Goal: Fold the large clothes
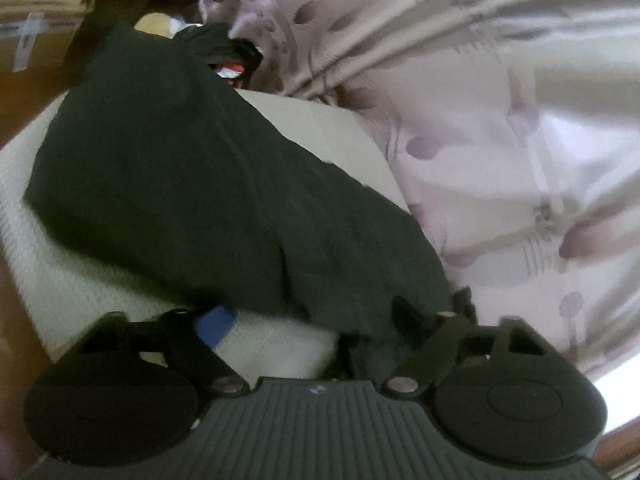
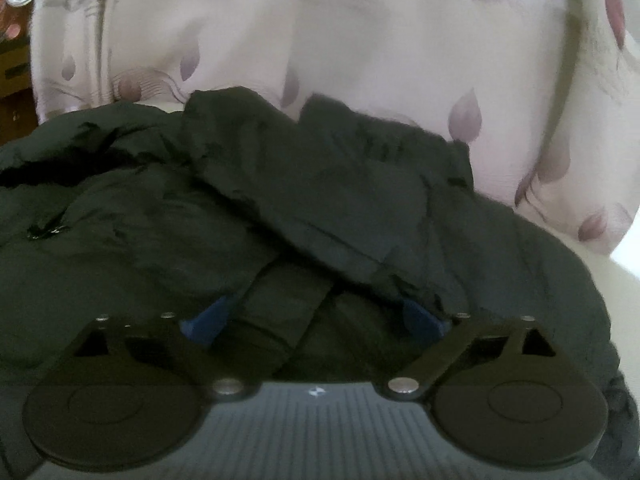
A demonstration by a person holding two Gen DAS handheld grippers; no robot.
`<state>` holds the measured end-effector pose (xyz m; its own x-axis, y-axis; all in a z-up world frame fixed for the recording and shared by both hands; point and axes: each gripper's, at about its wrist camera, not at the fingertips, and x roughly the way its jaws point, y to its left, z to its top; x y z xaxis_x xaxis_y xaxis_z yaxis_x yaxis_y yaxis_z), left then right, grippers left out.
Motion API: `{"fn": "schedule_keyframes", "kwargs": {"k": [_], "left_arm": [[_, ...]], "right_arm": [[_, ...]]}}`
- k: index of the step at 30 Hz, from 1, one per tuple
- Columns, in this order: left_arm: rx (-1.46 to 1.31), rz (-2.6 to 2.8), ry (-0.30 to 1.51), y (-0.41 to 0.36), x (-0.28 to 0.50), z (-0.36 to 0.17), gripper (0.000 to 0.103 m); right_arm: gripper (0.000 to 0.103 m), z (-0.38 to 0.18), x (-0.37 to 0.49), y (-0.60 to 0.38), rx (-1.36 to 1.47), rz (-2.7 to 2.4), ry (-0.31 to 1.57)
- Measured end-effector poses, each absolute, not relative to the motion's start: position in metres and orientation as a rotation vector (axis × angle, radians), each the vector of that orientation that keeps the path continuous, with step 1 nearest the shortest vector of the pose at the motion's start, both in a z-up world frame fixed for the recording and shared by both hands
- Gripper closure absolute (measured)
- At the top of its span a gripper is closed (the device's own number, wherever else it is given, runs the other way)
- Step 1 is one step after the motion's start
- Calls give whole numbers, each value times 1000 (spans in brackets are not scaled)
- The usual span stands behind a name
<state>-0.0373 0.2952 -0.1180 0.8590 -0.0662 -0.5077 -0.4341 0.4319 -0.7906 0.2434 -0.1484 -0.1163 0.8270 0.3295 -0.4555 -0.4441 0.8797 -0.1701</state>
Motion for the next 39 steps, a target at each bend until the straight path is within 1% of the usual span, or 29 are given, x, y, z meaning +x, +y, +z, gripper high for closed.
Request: {"fn": "schedule_keyframes", "kwargs": {"k": [1,2,4,5,6,7,10,14,19,23,27,29,31,35,36,37,38,39], "left_arm": [[-1111,248,509,299,-33,-118,37],[-1110,262,507,301,-31,-119,41],[-1105,293,504,304,-25,-121,61],[-1095,312,503,306,-22,-122,69],[-1088,336,507,309,-20,-124,86],[-1086,352,507,311,-17,-127,95],[-1006,377,459,316,-10,-122,99],[-947,388,348,321,6,-91,100],[-821,284,229,288,57,-12,100],[-662,112,147,217,104,55,100],[-572,-100,138,128,145,91,100],[-506,-197,170,83,163,93,100],[-423,-296,213,34,180,83,100],[-251,-484,343,-46,198,33,99],[-210,-517,385,-61,201,15,96],[-172,-545,436,-76,205,-4,90],[-137,-558,475,-87,207,-22,87],[-103,-555,494,-95,207,-38,75]], "right_arm": [[1,-117,243,-149,-271,415,433],[0,-117,242,-150,-264,417,435],[0,-117,243,-153,-245,424,442],[0,-118,244,-154,-238,427,445],[0,-118,245,-154,-236,427,446],[0,-118,245,-154,-233,427,449],[0,-118,244,-157,-216,426,457],[0,-118,247,-159,-195,434,473],[0,-116,247,-162,-167,432,482],[0,-102,228,-166,-168,472,421],[0,-85,210,-181,-165,498,370],[0,-80,205,-195,-149,483,360],[0,-77,202,-213,-112,475,363],[0,-74,199,-259,20,432,381],[0,-75,198,-270,54,426,387],[0,-75,198,-280,85,420,390],[0,-75,197,-290,116,415,393],[0,-75,197,-299,142,411,399]]}}
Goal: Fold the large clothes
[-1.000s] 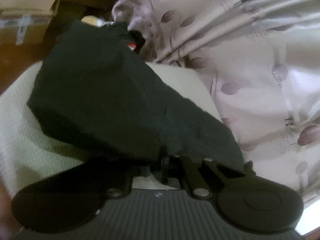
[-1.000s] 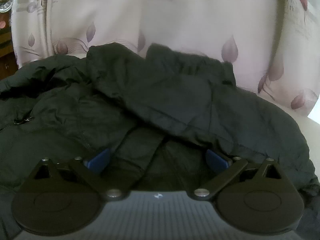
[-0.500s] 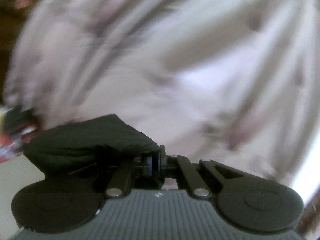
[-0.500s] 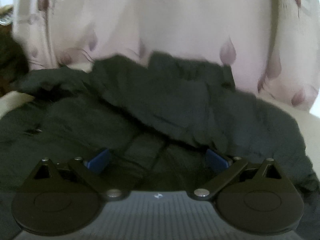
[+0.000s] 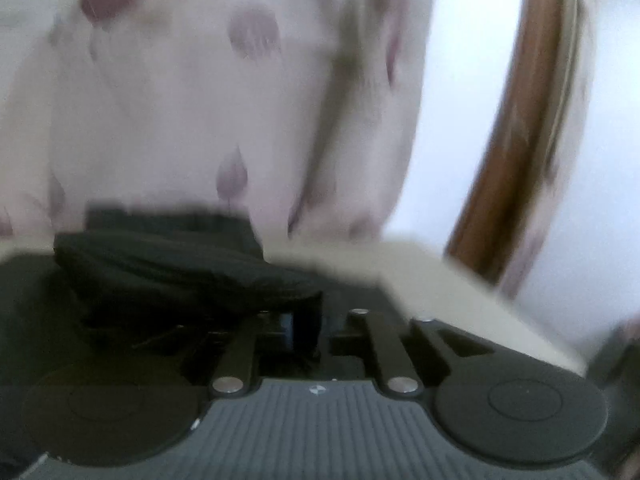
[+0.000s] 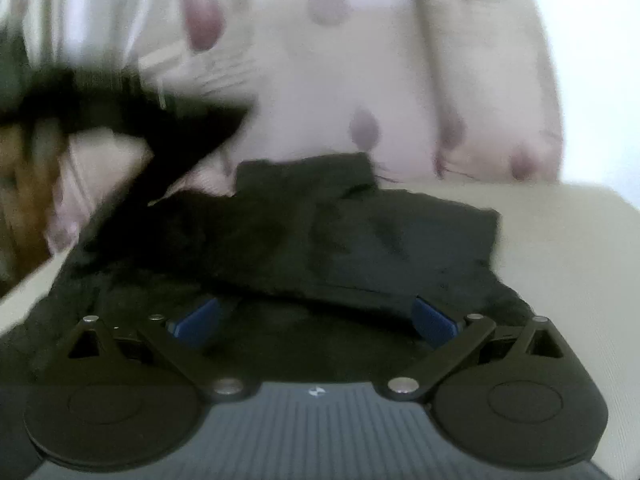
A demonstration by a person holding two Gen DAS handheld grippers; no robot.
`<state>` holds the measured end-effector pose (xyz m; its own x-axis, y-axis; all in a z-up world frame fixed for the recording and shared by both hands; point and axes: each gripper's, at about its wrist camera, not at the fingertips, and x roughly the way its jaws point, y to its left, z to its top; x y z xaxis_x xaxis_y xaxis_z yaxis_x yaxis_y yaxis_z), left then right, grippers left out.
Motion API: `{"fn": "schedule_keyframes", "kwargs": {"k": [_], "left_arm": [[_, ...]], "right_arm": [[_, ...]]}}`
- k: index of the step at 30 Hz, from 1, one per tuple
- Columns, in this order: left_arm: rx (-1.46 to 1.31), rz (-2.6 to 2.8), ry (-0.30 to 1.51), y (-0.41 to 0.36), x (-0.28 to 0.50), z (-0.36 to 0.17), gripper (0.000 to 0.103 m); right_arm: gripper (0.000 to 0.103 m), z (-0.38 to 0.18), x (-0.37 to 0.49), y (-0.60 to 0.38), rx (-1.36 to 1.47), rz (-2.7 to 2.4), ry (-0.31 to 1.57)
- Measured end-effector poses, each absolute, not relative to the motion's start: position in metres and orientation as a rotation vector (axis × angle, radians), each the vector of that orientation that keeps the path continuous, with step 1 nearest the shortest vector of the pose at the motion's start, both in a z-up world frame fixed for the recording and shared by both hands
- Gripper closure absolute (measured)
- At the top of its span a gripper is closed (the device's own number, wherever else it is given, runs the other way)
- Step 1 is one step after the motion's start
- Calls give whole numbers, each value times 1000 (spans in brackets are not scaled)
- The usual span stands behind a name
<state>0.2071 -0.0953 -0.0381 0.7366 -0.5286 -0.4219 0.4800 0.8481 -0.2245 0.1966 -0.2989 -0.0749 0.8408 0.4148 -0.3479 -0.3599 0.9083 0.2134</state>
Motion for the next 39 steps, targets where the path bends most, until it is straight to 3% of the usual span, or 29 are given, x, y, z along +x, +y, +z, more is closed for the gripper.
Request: {"fn": "schedule_keyframes", "kwargs": {"k": [2,4,6,16,22,27,28,29,30,31,35,39], "left_arm": [[-50,-552,505,-104,202,-62,55],[-53,-560,474,-101,193,-71,19],[-99,-542,408,-87,183,-70,1],[-336,-419,241,21,109,-57,0],[-498,-212,302,82,126,-92,1],[-556,-183,330,98,126,-120,1],[-590,-177,341,102,127,-123,1],[-617,-160,345,106,128,-125,1],[-638,-151,340,110,127,-127,1],[-650,-148,331,113,126,-128,1],[-641,-139,320,115,121,-129,1],[-635,-148,300,114,119,-127,1]], "right_arm": [[0,-74,197,-310,166,401,412],[0,-73,197,-316,171,396,406],[0,-69,197,-319,172,397,391],[0,-39,203,-271,88,533,302],[0,-27,205,-177,-196,617,216],[1,-52,222,-88,-558,519,165],[5,-60,231,-75,-615,495,167],[30,-65,240,-69,-644,464,182],[72,-66,253,-68,-637,428,224],[83,-62,264,-75,-570,414,264],[86,-42,282,-158,-108,307,274],[85,-77,314,-247,269,287,439]]}}
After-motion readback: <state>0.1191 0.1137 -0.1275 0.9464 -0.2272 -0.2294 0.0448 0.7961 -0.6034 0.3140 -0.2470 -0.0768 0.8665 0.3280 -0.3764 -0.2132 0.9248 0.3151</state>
